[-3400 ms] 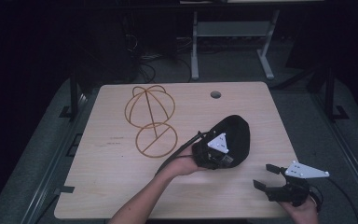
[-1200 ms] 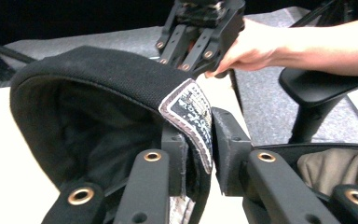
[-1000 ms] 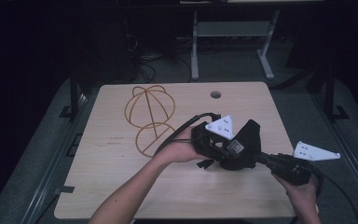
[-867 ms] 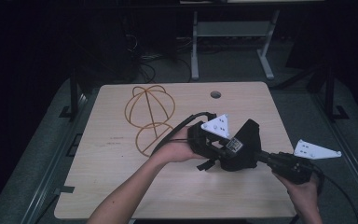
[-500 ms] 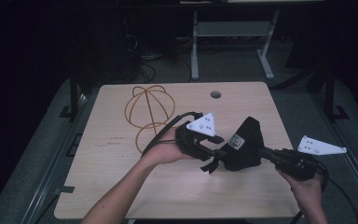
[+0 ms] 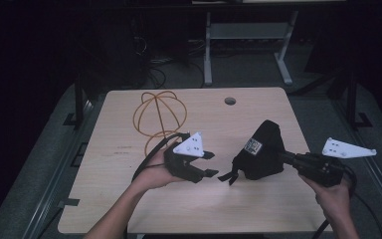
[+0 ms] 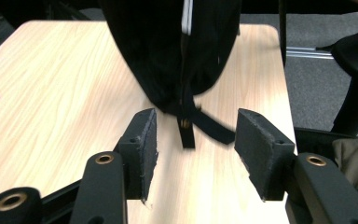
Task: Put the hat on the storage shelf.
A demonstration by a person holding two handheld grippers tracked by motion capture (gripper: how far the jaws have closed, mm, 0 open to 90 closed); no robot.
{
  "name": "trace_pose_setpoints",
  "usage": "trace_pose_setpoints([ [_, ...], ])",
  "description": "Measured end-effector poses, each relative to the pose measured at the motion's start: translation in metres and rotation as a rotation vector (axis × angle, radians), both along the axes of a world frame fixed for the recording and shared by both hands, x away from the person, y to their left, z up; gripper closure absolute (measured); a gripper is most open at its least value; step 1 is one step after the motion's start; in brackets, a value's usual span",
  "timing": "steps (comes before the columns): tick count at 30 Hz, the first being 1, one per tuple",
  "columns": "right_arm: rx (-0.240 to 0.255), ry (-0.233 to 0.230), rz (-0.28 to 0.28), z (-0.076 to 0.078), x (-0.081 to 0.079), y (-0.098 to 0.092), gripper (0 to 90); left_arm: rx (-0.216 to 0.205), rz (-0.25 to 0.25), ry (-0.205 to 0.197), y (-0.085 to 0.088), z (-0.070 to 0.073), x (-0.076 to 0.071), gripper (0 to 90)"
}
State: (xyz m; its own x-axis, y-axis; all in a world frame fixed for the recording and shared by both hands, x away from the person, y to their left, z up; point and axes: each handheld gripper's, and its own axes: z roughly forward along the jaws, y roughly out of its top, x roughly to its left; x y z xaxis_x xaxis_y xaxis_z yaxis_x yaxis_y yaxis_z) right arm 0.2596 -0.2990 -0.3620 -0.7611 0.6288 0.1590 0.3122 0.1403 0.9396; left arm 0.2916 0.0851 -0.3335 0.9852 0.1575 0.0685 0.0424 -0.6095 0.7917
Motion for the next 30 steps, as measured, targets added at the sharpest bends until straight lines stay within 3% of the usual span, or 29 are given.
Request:
trace_pose_setpoints([
  [4, -0.004, 0.004, 0.01, 0.007, 0.003, 0.001, 86.2, -0.004, 0.016, 0.007, 0.01, -0.009, -0.004, 46.9],
  [9, -0.03, -0.001, 0.033, 0.021, 0.011, 0.007, 86.1, 0.003, 0.07, -0.005, 0.026, -0.026, -0.01, 45.9],
  [13, -0.042, 0.006, 0.043, 0.028, 0.018, 0.012, 86.1, 0.021, 0.08, -0.01, 0.032, -0.033, -0.013, 45.4],
  [15, -0.04, 0.005, 0.045, 0.031, 0.022, 0.014, 86.1, 0.014, 0.083, 0.006, 0.037, -0.041, -0.015, 45.1],
  [21, -0.04, 0.003, 0.062, 0.038, 0.032, 0.021, 86.0, -0.018, 0.098, 0.017, 0.047, -0.049, -0.018, 44.2],
  [25, -0.05, -0.005, 0.081, 0.051, 0.039, 0.031, 85.8, -0.007, 0.134, 0.012, 0.053, -0.057, -0.019, 42.4],
  [30, -0.049, -0.015, 0.103, 0.062, 0.045, 0.043, 85.8, -0.009, 0.137, 0.013, 0.057, -0.062, -0.02, 41.7],
])
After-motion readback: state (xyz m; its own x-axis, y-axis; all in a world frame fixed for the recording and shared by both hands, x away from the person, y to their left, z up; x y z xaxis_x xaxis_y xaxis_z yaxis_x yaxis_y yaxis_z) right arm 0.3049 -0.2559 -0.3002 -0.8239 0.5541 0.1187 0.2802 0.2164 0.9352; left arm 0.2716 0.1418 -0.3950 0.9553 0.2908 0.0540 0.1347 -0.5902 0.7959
